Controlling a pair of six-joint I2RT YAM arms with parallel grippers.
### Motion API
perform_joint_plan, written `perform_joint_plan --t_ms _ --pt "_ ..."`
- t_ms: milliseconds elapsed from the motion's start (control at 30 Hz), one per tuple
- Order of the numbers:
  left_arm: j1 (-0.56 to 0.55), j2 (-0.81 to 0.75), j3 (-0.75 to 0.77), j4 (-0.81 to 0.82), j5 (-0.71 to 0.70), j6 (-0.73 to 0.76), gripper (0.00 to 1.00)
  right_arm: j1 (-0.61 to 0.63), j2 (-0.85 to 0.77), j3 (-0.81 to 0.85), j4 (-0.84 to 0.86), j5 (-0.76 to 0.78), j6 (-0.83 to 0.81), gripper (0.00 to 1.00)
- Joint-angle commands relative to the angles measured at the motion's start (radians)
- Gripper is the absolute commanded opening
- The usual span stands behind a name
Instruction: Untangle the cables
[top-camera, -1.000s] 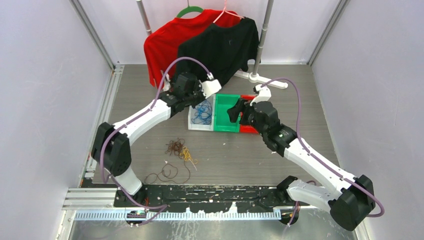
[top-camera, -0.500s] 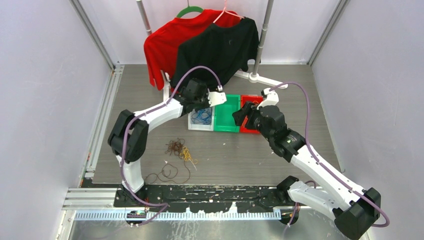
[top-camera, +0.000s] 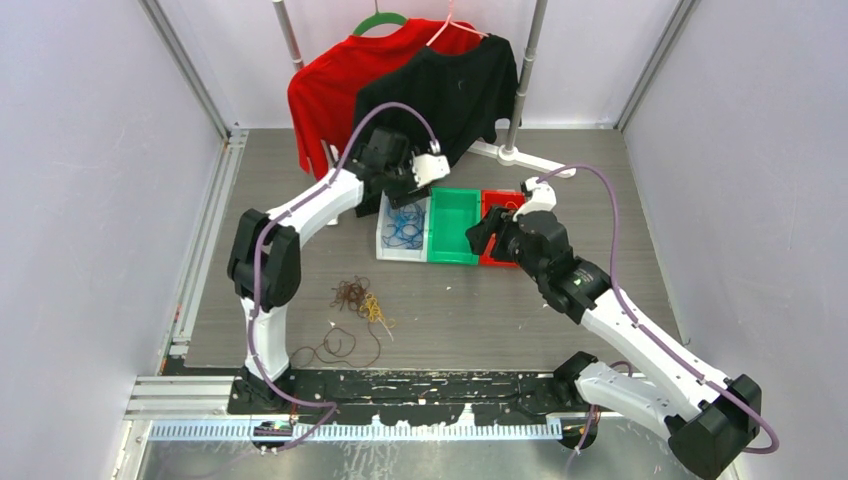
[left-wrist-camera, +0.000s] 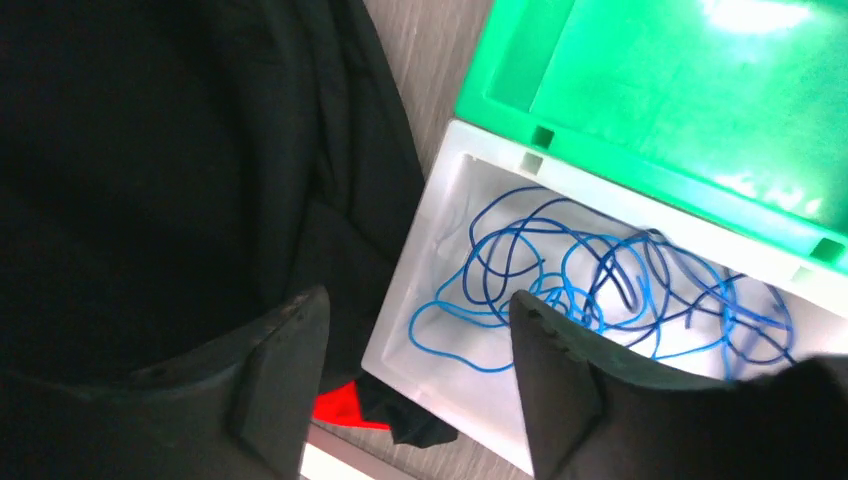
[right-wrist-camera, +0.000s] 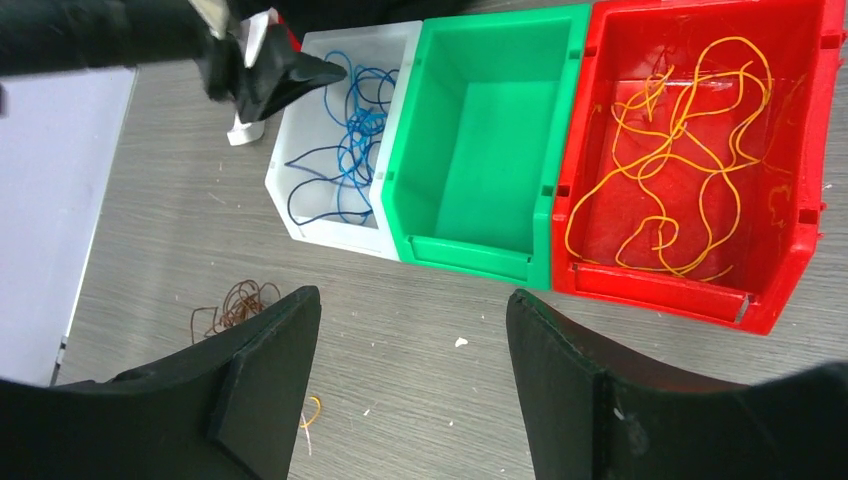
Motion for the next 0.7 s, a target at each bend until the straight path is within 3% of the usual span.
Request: perform_joint_plan --t_ms 0,67,367,500,667 --pt "0.025 -0.061 0.165 -0.291 0.177 0.017 0.83 -0.006 0.030 0.075 0.036 -0.050 -0.045 0.73" --pt "0.039 -0.080 0.221 -0.430 0.264 0.006 0.99 -0.007 0.070 0.112 0.025 -0.072 -0.064 0.74" --pt "0.128 -0.220 0.226 -0.799 0.398 0.032 0.99 0.018 0.211 0.161 0.006 -0.189 -0.076 0.76" --pt "0.249 -0.338 0.097 -0.977 0.567 0.193 0.99 0.233 0.318 0.139 0.047 -0.144 -0.108 0.77" --pt "0.407 -0.479 -0.145 -0.994 0.652 0.300 1.00 0.401 0.491 0.188 0.126 -0.200 -0.118 0.76"
